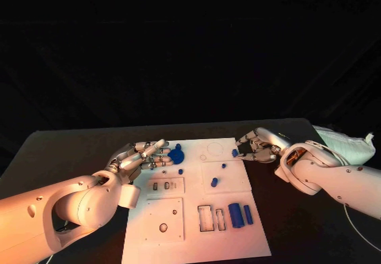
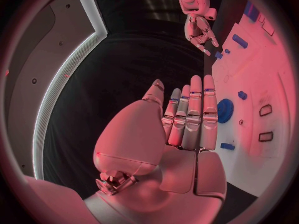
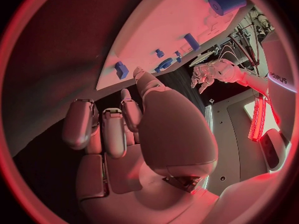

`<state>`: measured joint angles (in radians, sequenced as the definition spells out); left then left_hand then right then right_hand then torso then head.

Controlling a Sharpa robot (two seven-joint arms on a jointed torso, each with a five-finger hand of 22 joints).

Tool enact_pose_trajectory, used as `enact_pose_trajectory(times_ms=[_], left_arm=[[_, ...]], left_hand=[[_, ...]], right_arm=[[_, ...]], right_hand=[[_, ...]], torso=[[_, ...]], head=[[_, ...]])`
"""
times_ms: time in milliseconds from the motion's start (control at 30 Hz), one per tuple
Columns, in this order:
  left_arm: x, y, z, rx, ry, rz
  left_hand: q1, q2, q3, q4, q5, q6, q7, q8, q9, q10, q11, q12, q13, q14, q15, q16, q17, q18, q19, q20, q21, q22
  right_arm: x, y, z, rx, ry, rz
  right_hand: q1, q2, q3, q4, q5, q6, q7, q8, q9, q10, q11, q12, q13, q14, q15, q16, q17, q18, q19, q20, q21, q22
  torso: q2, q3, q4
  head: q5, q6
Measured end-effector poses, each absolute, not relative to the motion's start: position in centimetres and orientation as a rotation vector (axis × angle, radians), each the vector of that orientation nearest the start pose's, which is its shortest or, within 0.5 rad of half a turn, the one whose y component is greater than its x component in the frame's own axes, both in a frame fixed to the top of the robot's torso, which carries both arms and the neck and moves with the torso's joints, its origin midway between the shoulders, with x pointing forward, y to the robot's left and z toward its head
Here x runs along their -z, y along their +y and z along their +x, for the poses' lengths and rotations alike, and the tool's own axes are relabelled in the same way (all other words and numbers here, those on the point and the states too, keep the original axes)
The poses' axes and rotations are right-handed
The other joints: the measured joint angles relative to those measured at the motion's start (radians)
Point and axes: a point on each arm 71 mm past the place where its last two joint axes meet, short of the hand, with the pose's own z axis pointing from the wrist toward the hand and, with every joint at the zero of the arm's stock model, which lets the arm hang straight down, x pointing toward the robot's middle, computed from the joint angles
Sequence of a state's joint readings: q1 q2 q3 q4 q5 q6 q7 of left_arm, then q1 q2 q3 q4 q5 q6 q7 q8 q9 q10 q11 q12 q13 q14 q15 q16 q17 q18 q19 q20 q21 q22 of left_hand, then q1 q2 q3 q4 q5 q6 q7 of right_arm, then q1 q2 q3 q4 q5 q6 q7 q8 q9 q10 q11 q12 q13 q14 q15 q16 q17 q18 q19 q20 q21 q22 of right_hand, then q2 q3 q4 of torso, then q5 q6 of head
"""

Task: Assemble the parts on the task board

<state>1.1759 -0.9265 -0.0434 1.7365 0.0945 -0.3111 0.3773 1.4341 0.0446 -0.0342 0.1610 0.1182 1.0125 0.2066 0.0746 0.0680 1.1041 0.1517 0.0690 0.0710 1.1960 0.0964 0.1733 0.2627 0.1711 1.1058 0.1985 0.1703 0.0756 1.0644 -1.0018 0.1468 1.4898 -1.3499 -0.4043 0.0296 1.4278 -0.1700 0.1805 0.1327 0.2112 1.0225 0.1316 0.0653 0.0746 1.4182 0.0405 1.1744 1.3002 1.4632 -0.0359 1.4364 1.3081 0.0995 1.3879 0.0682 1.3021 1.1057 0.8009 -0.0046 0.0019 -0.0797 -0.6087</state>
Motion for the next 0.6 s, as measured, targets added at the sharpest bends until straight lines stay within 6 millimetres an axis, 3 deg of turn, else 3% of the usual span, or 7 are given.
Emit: enact_pose_trajectory(times_ms=[300,533,600], left_arm=[[17.8,18.7,44.2,1.672,1.491,-1.239],[17.8,18.7,44.3,1.672,1.492,-1.239],[17.8,18.7,44.3,1.672,1.493,-1.240]], left_hand=[[0.000,0.000,0.000,0.000,0.000,0.000,0.000,0.000,0.000,0.000,0.000,0.000,0.000,0.000,0.000,0.000,0.000,0.000,0.000,0.000,0.000,0.000],[0.000,0.000,0.000,0.000,0.000,0.000,0.000,0.000,0.000,0.000,0.000,0.000,0.000,0.000,0.000,0.000,0.002,0.000,0.000,0.000,0.000,-0.001],[0.000,0.000,0.001,-0.002,0.000,0.000,0.000,0.000,0.000,0.000,0.000,0.000,0.000,0.000,0.000,0.000,0.002,0.000,0.000,0.000,0.000,-0.001]], right_arm=[[17.9,-29.0,49.2,-0.617,1.541,0.063],[18.3,-28.8,49.7,-0.606,1.548,0.068],[18.4,-28.8,49.8,-0.604,1.549,0.070]], right_hand=[[0.000,0.000,0.000,0.000,0.000,0.000,0.000,0.000,0.000,0.003,0.003,0.020,0.008,0.000,0.000,0.014,0.000,0.000,0.007,0.000,0.015,0.023],[0.006,0.016,0.000,0.000,0.004,0.000,0.000,0.000,0.000,0.011,0.003,0.040,0.010,0.000,0.000,0.026,0.000,0.000,0.013,0.002,0.033,0.047],[0.009,0.020,0.000,0.000,0.004,0.000,0.000,0.000,0.000,0.011,0.003,0.043,0.011,0.000,0.000,0.030,0.000,-0.010,0.017,0.003,0.038,0.053]], torso=[[0.000,-0.0001,0.0015],[0.000,-0.0011,0.0016],[0.000,-0.0012,0.0019]], head=[[0.000,-0.001],[0.002,-0.004],[0.001,-0.006]])
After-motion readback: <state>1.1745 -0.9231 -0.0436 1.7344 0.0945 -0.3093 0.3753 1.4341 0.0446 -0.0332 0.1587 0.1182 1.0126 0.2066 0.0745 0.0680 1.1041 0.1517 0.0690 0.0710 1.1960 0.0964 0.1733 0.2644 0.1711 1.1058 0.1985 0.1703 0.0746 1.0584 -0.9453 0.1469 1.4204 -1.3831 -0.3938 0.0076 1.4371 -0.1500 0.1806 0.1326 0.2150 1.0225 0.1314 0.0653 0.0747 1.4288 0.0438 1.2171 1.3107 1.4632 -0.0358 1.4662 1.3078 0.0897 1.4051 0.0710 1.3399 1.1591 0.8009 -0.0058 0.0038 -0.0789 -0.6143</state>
